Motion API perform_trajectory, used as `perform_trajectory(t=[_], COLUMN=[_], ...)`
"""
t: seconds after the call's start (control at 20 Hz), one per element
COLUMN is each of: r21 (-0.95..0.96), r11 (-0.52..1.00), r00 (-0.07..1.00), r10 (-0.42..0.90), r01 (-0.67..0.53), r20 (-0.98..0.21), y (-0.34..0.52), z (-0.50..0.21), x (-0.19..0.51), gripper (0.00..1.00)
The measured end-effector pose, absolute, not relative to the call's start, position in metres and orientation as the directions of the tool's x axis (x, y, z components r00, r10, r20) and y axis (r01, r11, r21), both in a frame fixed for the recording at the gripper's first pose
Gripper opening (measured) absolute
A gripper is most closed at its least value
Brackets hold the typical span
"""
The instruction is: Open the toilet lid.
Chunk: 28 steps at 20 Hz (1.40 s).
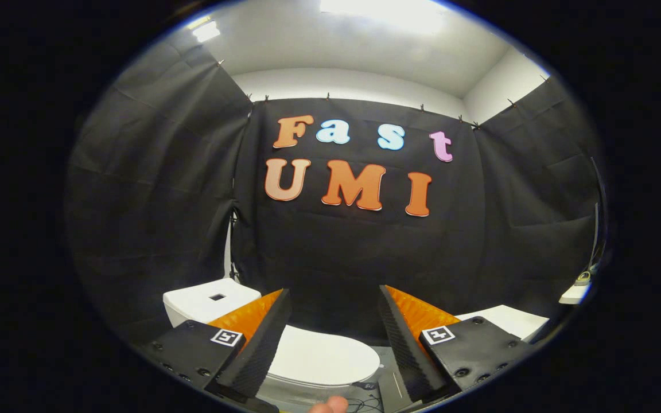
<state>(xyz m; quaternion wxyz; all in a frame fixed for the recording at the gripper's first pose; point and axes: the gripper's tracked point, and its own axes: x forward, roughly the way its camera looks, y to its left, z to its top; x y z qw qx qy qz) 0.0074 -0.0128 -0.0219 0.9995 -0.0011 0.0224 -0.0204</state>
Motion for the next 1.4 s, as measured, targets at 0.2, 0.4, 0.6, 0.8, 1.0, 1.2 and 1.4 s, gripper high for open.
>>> perform_trajectory(t=[0.2, 0.4, 0.6, 0.8, 1.0, 1.2, 1.4], r21=[0.206, 0.455, 0.721, 0.783, 0.762, 0.700, 0.667], r11=[0.973, 0.883, 0.661, 0.520, 0.451, 0.418, 0.415], r00=[0.995, 0.993, 0.978, 0.939, 0.884, 0.815, 0.779], r10=[-0.103, -0.086, -0.132, -0.219, -0.278, -0.292, -0.209], r01=[0.101, 0.114, 0.209, 0.342, 0.465, 0.580, 0.618], r20=[-0.002, -0.083, -0.163, -0.265, -0.375, -0.501, -0.592], y=[-0.040, -0.066, -0.117, -0.154, -0.175, -0.184, -0.169], z=[-0.044, -0.139, -0.244, -0.338, -0.408, -0.484, -0.535], x=[0.031, 0.055, 0.070, 0.056, 0.043, 0.032, 0.019], gripper=[0.98, 0.98, 0.99, 0.98, 0.99, 0.99, 0.98])
